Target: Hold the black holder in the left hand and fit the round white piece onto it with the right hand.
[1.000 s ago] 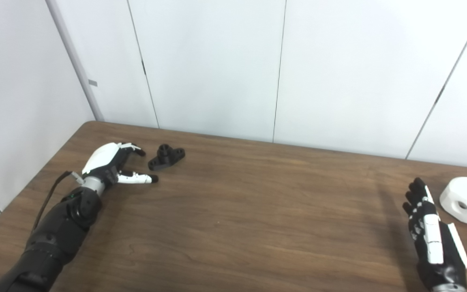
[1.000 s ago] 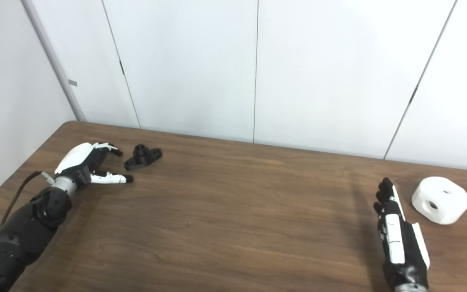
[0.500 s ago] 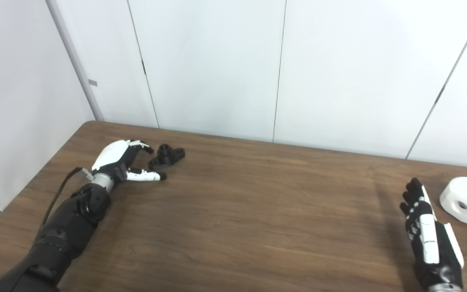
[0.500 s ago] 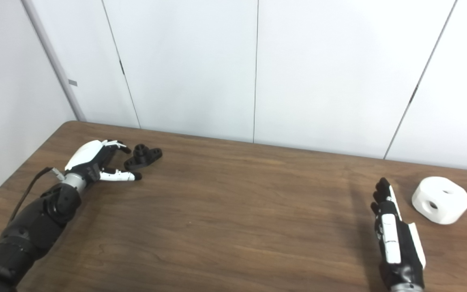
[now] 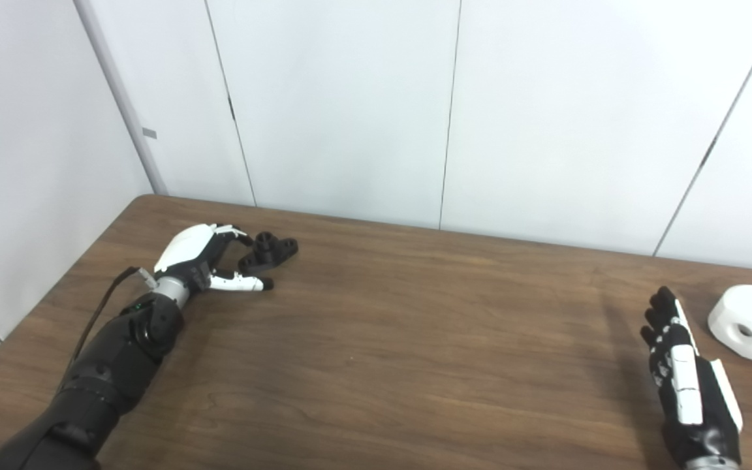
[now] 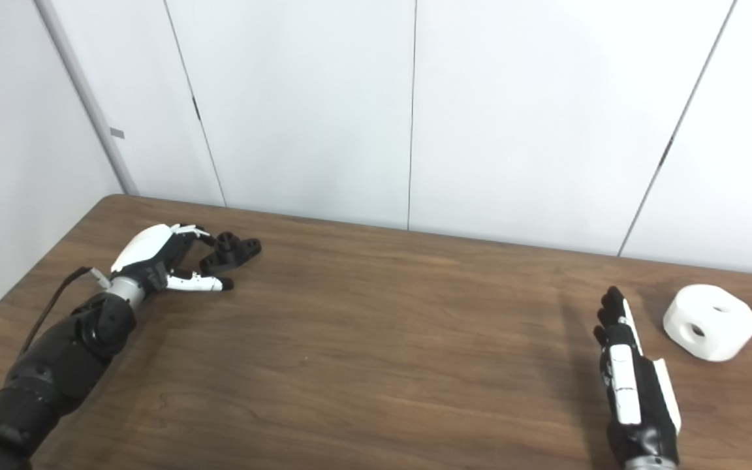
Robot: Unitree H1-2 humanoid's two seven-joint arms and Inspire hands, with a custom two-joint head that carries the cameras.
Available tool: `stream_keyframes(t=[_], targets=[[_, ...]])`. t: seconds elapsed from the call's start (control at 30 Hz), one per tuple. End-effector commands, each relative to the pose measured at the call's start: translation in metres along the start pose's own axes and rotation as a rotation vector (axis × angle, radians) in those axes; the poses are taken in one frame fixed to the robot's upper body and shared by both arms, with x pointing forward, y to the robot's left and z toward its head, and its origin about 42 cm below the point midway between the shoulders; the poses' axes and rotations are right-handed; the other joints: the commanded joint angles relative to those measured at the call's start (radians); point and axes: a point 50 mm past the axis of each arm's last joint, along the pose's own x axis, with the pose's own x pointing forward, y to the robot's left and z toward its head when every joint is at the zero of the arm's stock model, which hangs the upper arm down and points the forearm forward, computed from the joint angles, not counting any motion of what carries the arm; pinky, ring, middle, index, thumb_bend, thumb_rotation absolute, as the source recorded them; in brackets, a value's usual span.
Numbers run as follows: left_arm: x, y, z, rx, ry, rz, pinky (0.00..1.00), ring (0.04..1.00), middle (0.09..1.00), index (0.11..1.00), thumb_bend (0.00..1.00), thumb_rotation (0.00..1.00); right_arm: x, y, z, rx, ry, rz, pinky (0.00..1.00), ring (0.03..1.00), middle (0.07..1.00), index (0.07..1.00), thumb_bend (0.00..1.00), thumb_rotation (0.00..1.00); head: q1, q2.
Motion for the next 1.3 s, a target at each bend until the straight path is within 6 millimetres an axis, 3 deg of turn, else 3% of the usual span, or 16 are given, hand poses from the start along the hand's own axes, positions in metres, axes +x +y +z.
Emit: stream_keyframes(t=[0.0,0.33,0.73,0.87,0.97,1.0,1.07,1.27], targets=[[0.01,0.003,0.016,-0.001,-0.046,-0.024,1.0,0.986,0.921,0.76,0.94,0.43,0.007,0.0,0.015,-0.002,-0.077,-0.002,1.0,1.0,1.0,1.0,0.37,1.0,0.001,0.001],[0.014,0.004,0.018,0.011,-0.058,-0.032,1.0,0.984,0.914,0.759,0.96,0.46,0.006,0.002,0.015,-0.015,-0.074,-0.005,1.0,1.0,1.0,1.0,0.39,1.0,-0.004,0.003],[0.017,0.006,0.021,-0.001,-0.08,-0.028,1.0,0.978,0.905,0.75,0.94,0.43,0.004,0.003,0.016,-0.015,-0.08,-0.009,1.0,1.0,1.0,1.0,0.41,1.0,-0.012,0.002],[0.019,0.005,0.022,-0.008,-0.094,-0.014,1.0,0.974,0.898,0.726,0.92,0.37,0.004,0.004,0.018,-0.003,-0.09,-0.014,1.0,1.0,1.0,1.0,0.42,1.0,-0.015,0.004],[0.02,0.004,0.024,-0.02,-0.126,0.032,0.98,0.943,0.848,0.599,0.87,0.15,0.003,0.005,0.021,0.004,-0.094,-0.017,1.0,1.0,1.0,0.999,0.43,1.0,-0.017,0.004],[0.021,0.004,0.024,-0.012,-0.139,0.045,0.98,0.938,0.828,0.544,0.7,0.1,0.003,0.005,0.022,0.006,-0.095,-0.017,1.0,1.0,1.0,1.0,0.42,1.0,-0.018,0.005],[0.021,0.003,0.026,-0.006,-0.159,0.057,0.98,0.935,0.796,0.496,0.56,0.06,0.002,0.006,0.025,0.006,-0.099,-0.018,1.0,1.0,1.0,1.0,0.41,1.0,-0.019,0.006],[0.024,0.003,0.027,0.012,-0.184,0.053,1.0,0.953,0.778,0.484,0.52,0.05,0.0,0.007,0.033,0.0,-0.141,-0.03,0.96,0.997,0.999,0.986,0.41,1.0,-0.017,0.009]])
